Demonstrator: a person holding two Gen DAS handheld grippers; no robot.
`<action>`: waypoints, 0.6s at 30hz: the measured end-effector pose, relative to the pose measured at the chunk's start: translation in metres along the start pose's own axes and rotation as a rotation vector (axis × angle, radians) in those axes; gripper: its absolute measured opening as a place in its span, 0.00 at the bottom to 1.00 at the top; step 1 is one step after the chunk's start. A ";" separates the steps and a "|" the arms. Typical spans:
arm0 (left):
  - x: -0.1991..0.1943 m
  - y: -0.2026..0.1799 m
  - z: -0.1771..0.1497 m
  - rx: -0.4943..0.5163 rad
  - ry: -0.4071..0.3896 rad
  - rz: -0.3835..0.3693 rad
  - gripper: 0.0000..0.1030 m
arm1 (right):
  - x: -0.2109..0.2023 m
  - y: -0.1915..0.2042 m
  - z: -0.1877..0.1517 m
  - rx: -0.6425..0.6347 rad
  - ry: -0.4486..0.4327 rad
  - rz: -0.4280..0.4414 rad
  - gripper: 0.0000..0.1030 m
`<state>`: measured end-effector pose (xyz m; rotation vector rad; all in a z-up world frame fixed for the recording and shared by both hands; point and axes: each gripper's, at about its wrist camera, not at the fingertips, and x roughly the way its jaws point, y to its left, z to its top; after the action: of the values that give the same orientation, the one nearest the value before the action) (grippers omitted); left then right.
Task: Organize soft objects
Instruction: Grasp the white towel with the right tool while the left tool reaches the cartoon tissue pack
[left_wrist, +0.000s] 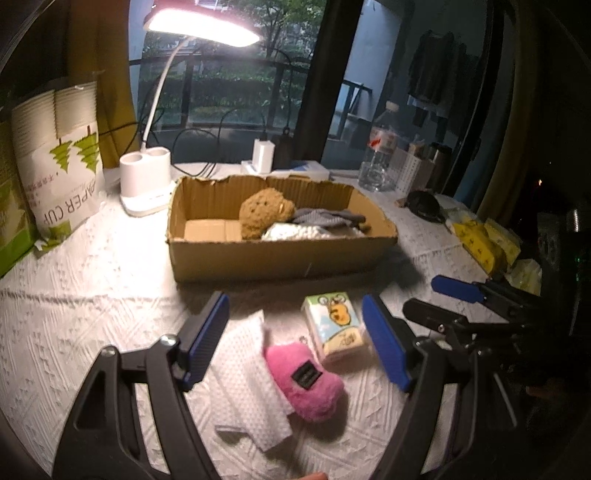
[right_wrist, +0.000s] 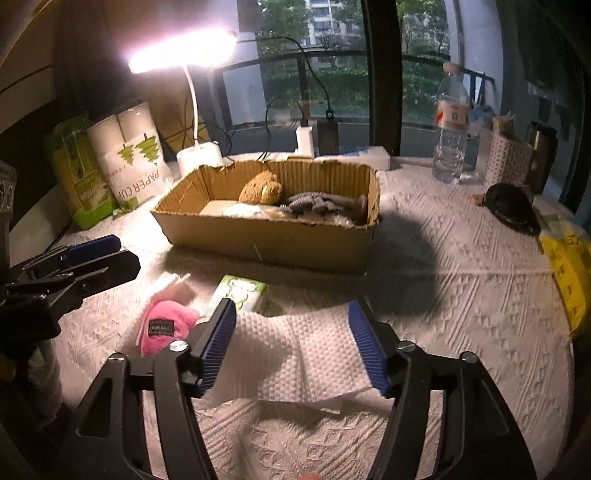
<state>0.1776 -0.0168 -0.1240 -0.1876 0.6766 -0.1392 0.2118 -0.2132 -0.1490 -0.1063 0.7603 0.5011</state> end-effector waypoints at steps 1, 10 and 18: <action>0.001 0.000 -0.001 0.000 0.004 0.001 0.73 | 0.002 -0.001 -0.002 0.002 0.004 0.004 0.69; 0.013 0.002 -0.006 -0.007 0.040 0.013 0.73 | 0.033 -0.006 -0.012 0.002 0.116 -0.006 0.71; 0.020 0.000 -0.005 0.001 0.056 0.021 0.73 | 0.052 -0.007 -0.021 -0.017 0.181 -0.033 0.70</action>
<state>0.1900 -0.0214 -0.1395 -0.1763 0.7337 -0.1251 0.2331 -0.2045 -0.2002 -0.1814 0.9301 0.4712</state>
